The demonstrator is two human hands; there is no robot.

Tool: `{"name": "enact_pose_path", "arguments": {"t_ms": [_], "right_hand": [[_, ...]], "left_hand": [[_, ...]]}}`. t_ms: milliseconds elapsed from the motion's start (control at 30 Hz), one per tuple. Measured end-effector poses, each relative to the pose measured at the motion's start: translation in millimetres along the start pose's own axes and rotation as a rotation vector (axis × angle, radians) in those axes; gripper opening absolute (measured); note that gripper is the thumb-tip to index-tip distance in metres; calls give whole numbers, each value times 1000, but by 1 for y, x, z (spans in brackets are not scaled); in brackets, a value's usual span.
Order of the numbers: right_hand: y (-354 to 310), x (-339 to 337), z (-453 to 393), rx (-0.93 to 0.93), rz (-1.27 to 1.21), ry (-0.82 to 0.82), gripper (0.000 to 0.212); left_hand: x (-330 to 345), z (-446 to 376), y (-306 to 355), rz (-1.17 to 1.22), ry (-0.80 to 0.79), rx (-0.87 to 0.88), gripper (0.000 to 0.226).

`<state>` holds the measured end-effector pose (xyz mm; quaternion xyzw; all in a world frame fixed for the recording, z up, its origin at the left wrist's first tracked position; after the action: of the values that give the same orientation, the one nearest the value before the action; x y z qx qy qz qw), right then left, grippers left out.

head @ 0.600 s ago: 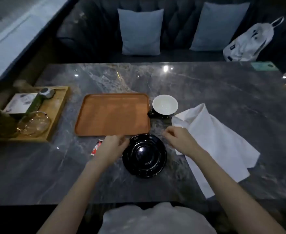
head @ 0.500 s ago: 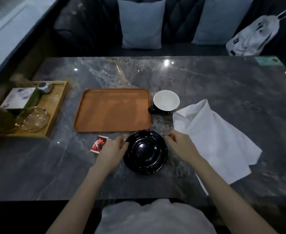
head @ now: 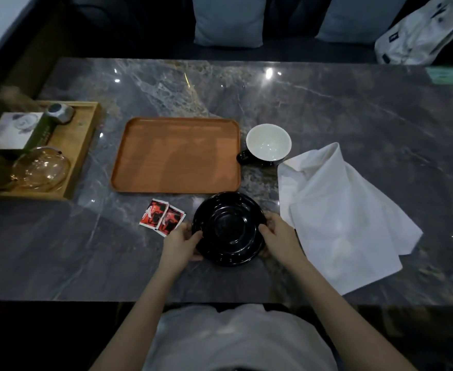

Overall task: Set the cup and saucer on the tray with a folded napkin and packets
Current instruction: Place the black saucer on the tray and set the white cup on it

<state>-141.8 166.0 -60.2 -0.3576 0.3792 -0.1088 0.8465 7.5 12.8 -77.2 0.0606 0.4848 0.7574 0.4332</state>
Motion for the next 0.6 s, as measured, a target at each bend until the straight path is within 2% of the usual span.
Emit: {"name": "enact_pose_path", "arguments": {"t_ms": [100,200,367,433,500,600], "right_hand": [[0,-1,-4,53,-55,-68,9],[-1,-5,-7,85,-78,-130,7],[-11,-21,-12,71,-154,-172,8],[-20,-29,-15,56,-185,-167,10],[-31,-35,-19,12,-177,-143,10],[-46,-41,-29,-84,-102,-56,7]], "left_hand": [[-2,-3,2,17,-22,-4,22],[-4,-3,6,-5,-40,-5,24],[-13,-2,23,29,-90,-13,12],[-19,-3,36,40,-96,8,8],[-25,-4,49,41,-73,49,12],[-36,-6,66,63,-29,86,12]]}}
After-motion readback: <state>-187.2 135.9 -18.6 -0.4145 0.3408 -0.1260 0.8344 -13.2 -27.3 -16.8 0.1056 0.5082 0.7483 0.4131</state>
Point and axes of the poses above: each hand's wrist, its own z-axis away from the middle knuckle, its own x-axis out of the palm, y = z × x, the point moved 3 cm from there along -z, towards the middle knuckle, and after that the axes turned 3 degrees about z, right-handed, at the moved point
